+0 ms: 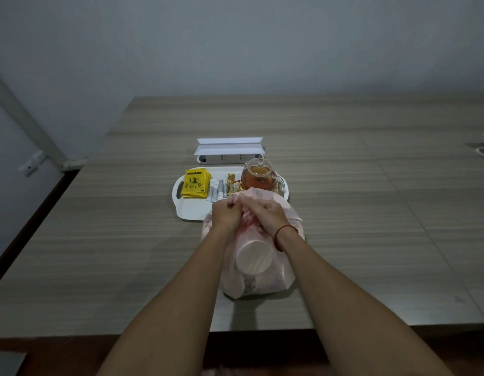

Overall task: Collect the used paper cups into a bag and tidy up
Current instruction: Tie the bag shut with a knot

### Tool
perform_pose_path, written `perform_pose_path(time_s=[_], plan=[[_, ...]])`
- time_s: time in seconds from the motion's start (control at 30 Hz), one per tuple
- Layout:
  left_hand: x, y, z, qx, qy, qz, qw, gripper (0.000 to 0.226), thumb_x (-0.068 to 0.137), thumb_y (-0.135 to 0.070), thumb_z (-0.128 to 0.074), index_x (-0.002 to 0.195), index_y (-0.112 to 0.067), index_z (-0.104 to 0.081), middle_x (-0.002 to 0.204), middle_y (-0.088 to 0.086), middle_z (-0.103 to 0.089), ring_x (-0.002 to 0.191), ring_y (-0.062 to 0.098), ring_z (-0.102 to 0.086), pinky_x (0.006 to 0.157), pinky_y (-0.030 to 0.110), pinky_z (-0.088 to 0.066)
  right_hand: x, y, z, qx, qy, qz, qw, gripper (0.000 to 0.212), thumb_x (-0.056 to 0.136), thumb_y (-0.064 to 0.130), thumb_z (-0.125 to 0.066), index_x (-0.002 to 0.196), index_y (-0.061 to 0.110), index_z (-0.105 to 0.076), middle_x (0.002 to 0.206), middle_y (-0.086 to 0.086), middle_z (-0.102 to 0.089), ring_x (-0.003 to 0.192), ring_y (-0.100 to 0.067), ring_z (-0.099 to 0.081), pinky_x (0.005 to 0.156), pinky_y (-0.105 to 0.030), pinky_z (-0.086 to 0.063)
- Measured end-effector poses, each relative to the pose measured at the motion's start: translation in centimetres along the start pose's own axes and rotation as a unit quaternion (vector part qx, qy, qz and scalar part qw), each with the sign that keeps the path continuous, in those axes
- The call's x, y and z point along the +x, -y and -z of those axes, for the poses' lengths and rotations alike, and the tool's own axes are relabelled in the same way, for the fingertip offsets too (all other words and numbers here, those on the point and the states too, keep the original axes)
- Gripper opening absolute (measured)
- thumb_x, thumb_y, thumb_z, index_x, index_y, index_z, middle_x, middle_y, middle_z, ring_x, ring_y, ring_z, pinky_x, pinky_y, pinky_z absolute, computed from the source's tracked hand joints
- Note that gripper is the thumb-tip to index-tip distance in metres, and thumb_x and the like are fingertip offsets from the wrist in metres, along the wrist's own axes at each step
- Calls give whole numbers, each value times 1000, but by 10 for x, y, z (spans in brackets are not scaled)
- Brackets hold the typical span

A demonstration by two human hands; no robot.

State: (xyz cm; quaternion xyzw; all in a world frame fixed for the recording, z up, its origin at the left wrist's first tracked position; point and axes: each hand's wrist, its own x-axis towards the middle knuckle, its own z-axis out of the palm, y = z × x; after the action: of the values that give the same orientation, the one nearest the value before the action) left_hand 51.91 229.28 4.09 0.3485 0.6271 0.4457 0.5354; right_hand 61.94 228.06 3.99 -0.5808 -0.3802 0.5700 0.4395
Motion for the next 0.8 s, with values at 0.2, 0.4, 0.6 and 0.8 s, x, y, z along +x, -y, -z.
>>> perform_pose_path(time_s=[0.2,0.4,0.6,0.8], plan=[[-4,-2,-4,11,21,-54,998,20,97,-8,-55,94,7,-66,66,10,-61,52,9,-60,42,14,-47,13,-8,-3,-49,-109,64,991,35,93,22,-59,72,-5,-66,66,-15,-61,57,-19,-56,54,-23,-47],[-3,0,8,90,69,-106,988,31,96,-20,-57,91,9,-69,76,15,-64,64,12,-57,57,19,-47,25,-6,2,-74,-130,13,989,43,97,26,-46,58,10,-58,52,-9,-59,47,-22,-55,64,-33,-51],[1,-15,19,137,111,-40,984,43,95,-30,-36,71,-12,-67,67,3,-65,61,13,-53,61,27,-43,26,-6,2,-14,-94,-34,995,37,96,32,-49,65,14,-58,57,-5,-58,55,-21,-55,61,-33,-46],[3,-14,31,129,190,-75,970,33,80,4,-72,114,2,-70,104,16,-71,90,21,-67,79,28,-58,19,-5,6,-35,-83,-18,996,34,96,33,-50,67,18,-61,44,7,-54,33,-2,-49,36,-16,-38]])
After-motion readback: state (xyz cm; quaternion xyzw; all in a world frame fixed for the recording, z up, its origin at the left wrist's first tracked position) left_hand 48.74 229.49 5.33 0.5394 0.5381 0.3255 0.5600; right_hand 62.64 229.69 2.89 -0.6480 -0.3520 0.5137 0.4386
